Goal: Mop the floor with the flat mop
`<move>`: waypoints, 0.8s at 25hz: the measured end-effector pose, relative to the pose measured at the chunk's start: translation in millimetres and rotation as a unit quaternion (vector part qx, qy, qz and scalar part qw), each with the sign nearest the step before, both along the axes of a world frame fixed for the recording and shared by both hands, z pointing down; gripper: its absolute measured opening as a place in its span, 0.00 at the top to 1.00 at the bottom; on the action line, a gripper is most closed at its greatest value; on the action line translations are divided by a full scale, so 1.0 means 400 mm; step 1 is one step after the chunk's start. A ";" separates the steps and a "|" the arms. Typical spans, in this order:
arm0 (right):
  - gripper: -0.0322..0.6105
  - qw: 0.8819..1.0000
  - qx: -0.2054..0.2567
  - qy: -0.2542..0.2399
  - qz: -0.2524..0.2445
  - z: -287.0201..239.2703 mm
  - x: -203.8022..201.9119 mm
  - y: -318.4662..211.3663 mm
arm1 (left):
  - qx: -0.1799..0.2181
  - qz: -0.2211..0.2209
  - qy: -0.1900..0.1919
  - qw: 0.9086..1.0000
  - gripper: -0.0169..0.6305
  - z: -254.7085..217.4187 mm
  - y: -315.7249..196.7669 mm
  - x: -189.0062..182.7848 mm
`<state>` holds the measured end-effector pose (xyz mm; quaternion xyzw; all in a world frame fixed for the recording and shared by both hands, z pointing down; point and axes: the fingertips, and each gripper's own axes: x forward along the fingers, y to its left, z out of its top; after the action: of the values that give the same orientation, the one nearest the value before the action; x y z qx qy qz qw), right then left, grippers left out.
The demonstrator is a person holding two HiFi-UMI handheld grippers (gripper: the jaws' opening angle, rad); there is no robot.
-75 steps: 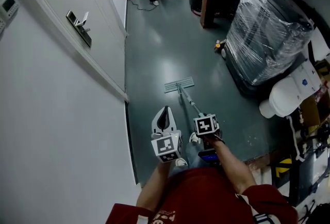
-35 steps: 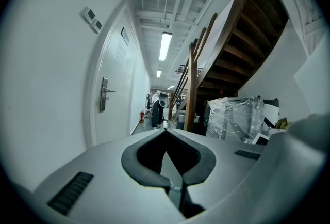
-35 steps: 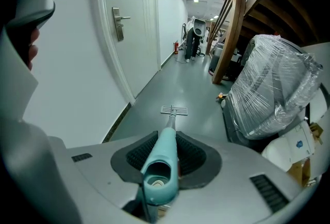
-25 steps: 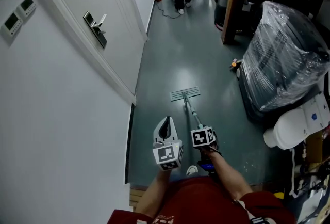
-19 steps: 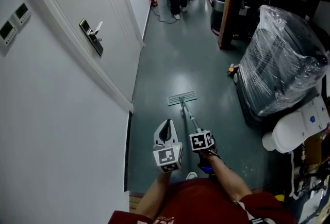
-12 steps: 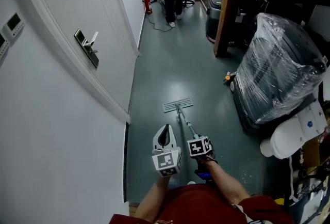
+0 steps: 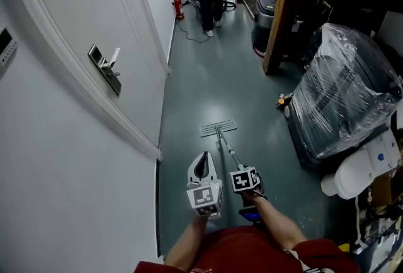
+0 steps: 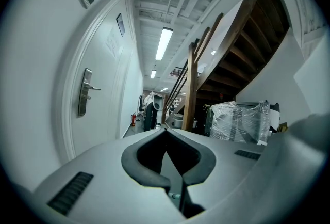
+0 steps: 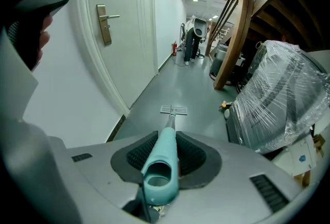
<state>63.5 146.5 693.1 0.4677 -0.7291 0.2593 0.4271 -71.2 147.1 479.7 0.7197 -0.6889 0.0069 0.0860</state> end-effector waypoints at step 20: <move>0.77 1.000 0.001 -0.004 0.024 0.009 -0.187 -0.315 | -0.008 0.017 0.000 1.000 0.95 0.025 -0.303 -0.187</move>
<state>-11.2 20.5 696.8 0.4841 -0.7198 0.2707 0.4175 -145.8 26.0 489.8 0.7307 -0.6764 0.0134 0.0918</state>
